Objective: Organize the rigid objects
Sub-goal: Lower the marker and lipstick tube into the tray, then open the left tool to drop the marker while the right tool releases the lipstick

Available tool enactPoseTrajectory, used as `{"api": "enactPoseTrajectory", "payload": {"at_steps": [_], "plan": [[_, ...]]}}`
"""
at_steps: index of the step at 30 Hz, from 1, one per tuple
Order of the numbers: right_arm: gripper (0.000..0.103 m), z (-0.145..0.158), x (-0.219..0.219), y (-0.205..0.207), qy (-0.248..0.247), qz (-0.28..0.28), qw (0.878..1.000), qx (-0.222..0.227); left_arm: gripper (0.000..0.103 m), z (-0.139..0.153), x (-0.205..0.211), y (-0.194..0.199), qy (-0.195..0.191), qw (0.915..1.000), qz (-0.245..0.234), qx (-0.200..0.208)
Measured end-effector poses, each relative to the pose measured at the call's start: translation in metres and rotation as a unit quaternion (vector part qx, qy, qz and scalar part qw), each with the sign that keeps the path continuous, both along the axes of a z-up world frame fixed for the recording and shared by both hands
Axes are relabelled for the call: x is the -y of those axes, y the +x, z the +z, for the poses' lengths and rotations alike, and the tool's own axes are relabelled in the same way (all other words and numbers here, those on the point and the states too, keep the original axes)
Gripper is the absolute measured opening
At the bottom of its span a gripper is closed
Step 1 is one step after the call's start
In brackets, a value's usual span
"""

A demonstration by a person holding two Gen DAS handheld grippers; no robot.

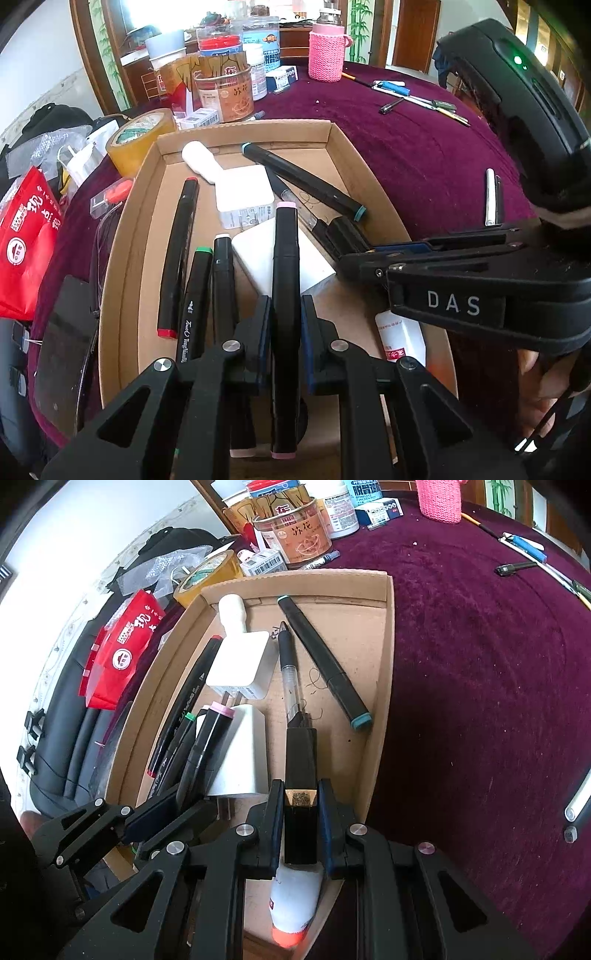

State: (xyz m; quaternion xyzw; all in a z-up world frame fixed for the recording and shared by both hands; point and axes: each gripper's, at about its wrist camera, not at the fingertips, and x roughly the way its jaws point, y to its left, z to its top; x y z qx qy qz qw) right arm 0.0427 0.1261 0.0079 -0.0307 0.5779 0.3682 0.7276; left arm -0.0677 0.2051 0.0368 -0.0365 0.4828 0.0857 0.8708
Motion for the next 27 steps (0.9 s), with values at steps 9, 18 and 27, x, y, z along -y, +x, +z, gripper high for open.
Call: {"api": "enactPoseTrajectory", "payload": {"at_steps": [9,18,27], "plan": [[0.016,0.0005,0.0008,0.0011,0.002,-0.001,1.000,-0.002,0.013,0.0002,0.0012,-0.0012,-0.004,1.0000,0.001,-0.002],[0.016,0.0016,0.0030,0.0008,0.005,-0.002,1.000,-0.004,0.039,0.0034,-0.0005,-0.0030,-0.010,0.9999,0.005,0.006],[0.017,0.0028,0.0054,-0.0004,0.010,-0.005,1.000,-0.005,0.045,0.0055,-0.0006,-0.0039,-0.011,0.9999,0.007,0.008]]}}
